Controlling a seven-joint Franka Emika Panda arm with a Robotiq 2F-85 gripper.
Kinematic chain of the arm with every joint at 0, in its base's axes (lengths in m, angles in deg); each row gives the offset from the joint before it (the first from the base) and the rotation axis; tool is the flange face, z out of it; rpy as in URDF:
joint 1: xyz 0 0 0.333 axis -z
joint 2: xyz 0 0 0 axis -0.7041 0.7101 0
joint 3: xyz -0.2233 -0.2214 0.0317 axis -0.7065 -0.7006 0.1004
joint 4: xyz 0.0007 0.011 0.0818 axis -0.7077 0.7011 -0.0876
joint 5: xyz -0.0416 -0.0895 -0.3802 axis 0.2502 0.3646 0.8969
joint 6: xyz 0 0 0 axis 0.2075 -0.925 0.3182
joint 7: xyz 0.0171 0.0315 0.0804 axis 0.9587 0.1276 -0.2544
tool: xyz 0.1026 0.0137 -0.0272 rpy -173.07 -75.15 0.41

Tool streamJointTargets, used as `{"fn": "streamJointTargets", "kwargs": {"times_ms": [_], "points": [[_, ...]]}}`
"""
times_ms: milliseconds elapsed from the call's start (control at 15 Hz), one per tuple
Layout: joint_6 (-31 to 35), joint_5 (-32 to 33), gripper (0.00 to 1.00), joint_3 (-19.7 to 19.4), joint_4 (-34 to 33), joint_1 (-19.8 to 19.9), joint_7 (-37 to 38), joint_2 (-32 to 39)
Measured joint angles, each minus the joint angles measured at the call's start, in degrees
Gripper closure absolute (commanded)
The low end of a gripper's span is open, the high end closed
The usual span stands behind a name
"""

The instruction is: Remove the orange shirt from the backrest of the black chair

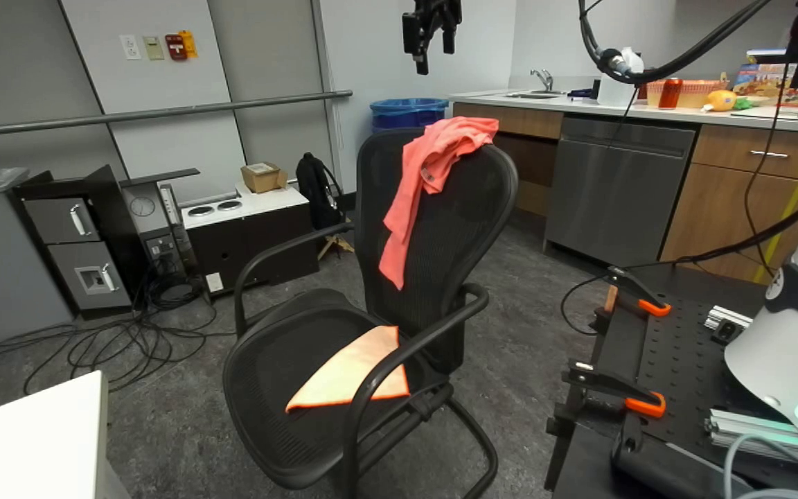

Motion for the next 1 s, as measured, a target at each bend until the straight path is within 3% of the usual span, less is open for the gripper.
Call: {"fn": "streamJointTargets", "kwargs": {"times_ms": [267,1000], "points": [[0.0,5.7,0.00,-0.1,-0.7,0.0,1.5,3.7],[0.4,6.3,0.00,-0.1,-1.3,-0.5,1.6,5.5]]}}
